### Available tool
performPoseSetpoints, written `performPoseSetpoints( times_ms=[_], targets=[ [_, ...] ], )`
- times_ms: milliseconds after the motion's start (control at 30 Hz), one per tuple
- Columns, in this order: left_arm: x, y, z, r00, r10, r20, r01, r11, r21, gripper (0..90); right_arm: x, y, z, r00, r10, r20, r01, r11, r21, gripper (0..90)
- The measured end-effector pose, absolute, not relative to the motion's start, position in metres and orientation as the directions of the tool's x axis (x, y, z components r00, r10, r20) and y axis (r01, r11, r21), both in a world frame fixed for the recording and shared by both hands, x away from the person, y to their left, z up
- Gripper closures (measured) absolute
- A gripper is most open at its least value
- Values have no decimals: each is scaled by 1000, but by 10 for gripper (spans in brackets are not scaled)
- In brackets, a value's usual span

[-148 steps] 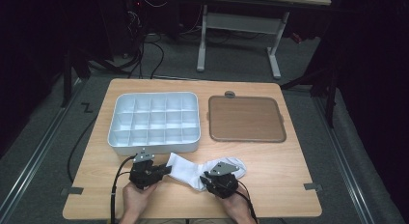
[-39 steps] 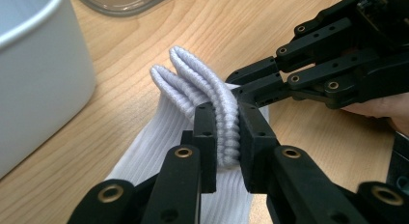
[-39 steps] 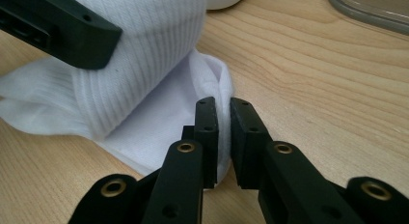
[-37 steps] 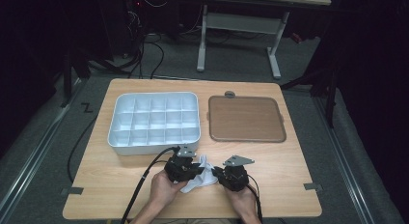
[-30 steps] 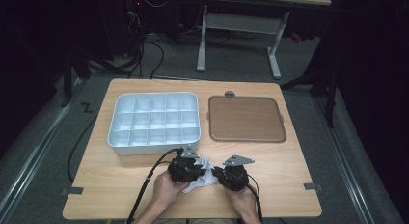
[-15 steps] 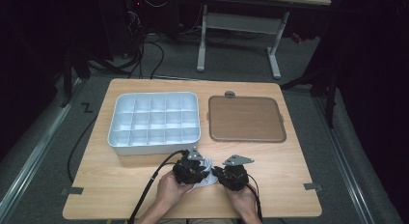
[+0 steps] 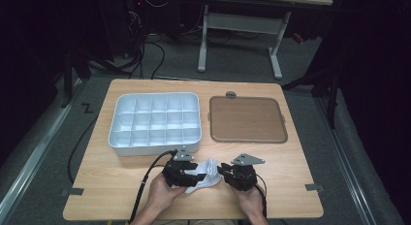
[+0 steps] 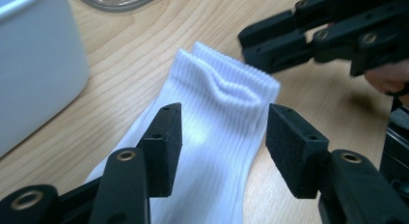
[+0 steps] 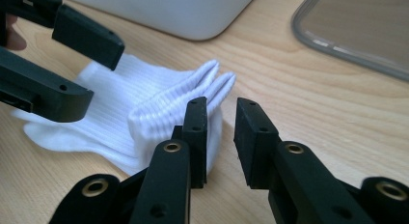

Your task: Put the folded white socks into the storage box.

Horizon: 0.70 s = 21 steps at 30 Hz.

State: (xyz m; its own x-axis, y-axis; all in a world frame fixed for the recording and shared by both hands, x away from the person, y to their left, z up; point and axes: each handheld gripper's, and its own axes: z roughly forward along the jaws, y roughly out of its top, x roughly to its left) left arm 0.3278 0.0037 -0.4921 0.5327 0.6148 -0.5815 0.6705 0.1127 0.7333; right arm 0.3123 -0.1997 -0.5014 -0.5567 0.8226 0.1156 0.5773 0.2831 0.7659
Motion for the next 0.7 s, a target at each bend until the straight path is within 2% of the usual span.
performPoseSetpoints(
  times_ms=[300, 567, 633, 700],
  targets=[
    [328, 23, -502, 493, 664, -562, 655, 141, 742, 477, 306, -186, -482, -613, 788, 65, 518, 338, 786, 732],
    [326, 30, -511, 485, 663, -570, 649, 164, 743, 471, 311, -160, -491, -642, 767, 4, 522, 433, 735, 675],
    [325, 28, -513, 489, 668, -562, 644, 158, 748, 471, 314, -159, -497, -641, 768, 1, 534, 445, 719, 680],
    [324, 26, -516, 487, 679, -549, 644, 145, 751, 472, 315, -160, -502, -636, 772, 4, 547, 446, 708, 735]
  ],
)
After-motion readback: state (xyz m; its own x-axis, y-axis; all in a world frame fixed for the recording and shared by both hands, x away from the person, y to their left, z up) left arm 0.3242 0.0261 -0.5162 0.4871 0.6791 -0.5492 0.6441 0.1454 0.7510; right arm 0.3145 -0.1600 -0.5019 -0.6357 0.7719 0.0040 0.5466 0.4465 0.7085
